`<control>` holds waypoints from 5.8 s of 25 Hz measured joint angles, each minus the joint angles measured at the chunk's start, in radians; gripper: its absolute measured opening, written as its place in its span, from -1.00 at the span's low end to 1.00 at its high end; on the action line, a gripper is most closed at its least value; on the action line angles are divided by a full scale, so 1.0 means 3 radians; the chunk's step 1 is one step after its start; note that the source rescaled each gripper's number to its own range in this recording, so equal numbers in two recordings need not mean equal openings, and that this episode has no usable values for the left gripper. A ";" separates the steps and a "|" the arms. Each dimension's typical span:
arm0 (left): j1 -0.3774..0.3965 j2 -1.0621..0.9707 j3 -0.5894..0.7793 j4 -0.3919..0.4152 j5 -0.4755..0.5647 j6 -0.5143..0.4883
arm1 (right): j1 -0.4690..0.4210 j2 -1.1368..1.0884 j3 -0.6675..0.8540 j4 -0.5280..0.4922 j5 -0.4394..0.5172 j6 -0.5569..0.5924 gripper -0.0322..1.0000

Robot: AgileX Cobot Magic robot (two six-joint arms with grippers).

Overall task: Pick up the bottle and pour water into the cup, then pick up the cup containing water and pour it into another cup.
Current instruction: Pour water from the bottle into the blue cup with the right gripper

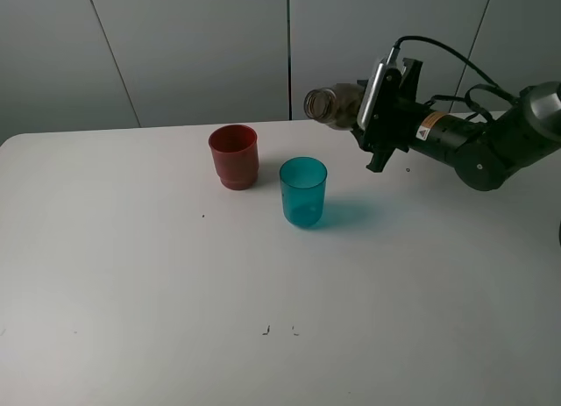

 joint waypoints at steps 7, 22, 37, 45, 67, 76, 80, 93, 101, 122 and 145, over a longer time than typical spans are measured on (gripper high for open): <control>0.0000 0.0000 0.0000 0.0000 0.0000 0.0000 | 0.0000 0.0000 0.0000 0.0000 0.0007 -0.0429 -0.87; 0.0000 0.0000 0.0000 0.0000 0.0000 0.0000 | 0.0000 0.0000 0.0000 0.0000 0.0071 -0.1004 -0.87; 0.0000 0.0000 0.0000 0.0000 0.0000 0.0000 | 0.0000 0.0000 0.0000 -0.0024 0.0076 -0.1285 -0.87; 0.0000 0.0000 0.0000 0.0000 0.0000 0.0000 | 0.0000 0.0000 0.0000 -0.0092 0.0076 -0.1390 -0.87; 0.0000 0.0000 0.0000 0.0000 0.0000 0.0000 | 0.0000 0.0000 0.0000 -0.0099 0.0076 -0.1593 -0.87; 0.0000 0.0000 0.0000 0.0000 0.0000 0.0000 | 0.0000 0.0000 0.0000 -0.0099 0.0076 -0.1640 -0.87; 0.0000 0.0000 0.0000 0.0000 0.0000 0.0008 | 0.0000 0.0000 0.0000 -0.0099 0.0076 -0.1659 -0.87; 0.0000 0.0000 0.0000 0.0000 0.0000 0.0008 | 0.0000 -0.0008 0.0000 -0.0099 0.0069 -0.1765 -0.87; 0.0000 0.0000 0.0000 0.0000 0.0000 0.0008 | 0.0000 -0.0010 0.0000 -0.0099 0.0055 -0.1765 -0.87; 0.0000 0.0000 0.0000 0.0000 0.0000 0.0008 | 0.0000 -0.0010 -0.0013 -0.0099 0.0036 -0.1765 -0.87; 0.0000 0.0000 0.0000 0.0000 0.0000 0.0001 | 0.0000 -0.0016 -0.0018 -0.0185 0.0028 -0.1881 -0.87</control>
